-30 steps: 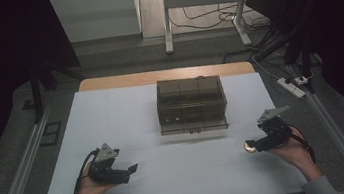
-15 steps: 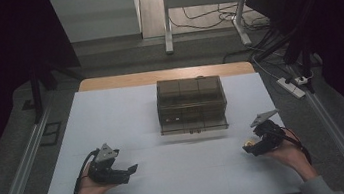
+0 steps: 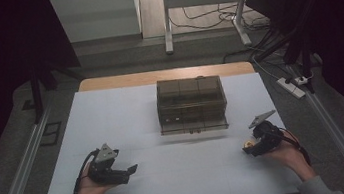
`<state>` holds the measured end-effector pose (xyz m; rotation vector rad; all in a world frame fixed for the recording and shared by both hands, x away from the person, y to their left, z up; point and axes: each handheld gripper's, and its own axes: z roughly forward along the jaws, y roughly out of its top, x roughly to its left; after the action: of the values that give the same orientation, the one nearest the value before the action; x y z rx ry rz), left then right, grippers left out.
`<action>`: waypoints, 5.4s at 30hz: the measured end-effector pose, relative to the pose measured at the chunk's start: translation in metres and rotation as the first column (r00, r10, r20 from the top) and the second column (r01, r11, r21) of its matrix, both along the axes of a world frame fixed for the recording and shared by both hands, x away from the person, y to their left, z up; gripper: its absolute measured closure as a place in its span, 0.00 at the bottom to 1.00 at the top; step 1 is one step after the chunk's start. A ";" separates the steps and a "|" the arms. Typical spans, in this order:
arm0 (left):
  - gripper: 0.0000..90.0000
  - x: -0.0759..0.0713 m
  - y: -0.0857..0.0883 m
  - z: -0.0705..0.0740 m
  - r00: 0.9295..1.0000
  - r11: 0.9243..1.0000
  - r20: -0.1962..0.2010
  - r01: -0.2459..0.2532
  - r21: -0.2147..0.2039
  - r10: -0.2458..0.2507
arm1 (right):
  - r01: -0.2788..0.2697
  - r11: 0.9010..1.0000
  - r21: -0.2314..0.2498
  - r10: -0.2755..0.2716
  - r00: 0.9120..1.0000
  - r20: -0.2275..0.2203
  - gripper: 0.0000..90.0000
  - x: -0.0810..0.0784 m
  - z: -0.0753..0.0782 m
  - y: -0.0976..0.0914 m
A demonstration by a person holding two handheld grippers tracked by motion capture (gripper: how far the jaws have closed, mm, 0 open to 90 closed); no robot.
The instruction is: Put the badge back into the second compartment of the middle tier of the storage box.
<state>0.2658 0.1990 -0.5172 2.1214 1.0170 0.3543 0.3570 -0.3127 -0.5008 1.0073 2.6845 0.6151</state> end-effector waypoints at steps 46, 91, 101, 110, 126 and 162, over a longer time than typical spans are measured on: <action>0.12 0.000 0.001 0.000 1.000 1.000 -0.003 -0.002 0.001 0.002 | 0.028 0.991 0.134 -0.043 0.993 0.109 0.53 -0.008 0.023 -0.007; 0.13 0.000 0.002 0.000 1.000 1.000 -0.003 -0.005 -0.001 0.005 | 0.002 0.912 0.410 -0.149 0.933 0.329 0.52 -0.017 0.055 -0.013; 0.13 0.000 0.003 0.000 1.000 1.000 -0.002 -0.003 -0.002 0.003 | -0.019 0.908 0.419 -0.139 0.929 0.343 0.53 -0.014 0.059 -0.004; 0.13 0.000 0.004 0.000 1.000 1.000 -0.002 -0.005 -0.003 0.005 | -0.033 0.906 0.423 -0.129 0.929 0.348 0.52 -0.011 0.060 0.004; 0.13 0.000 0.003 0.000 1.000 1.000 -0.001 -0.003 0.001 0.003 | -0.053 0.903 0.426 -0.114 0.927 0.357 0.52 -0.008 0.064 0.013; 0.13 0.000 0.004 0.000 1.000 1.000 -0.001 -0.001 0.001 0.001 | -0.113 0.900 0.421 -0.048 0.934 0.353 0.52 0.007 0.066 0.052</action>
<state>0.2657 0.2027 -0.5169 2.1225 1.0190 0.3546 0.3642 -0.2611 -0.4347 0.8381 2.2909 1.3148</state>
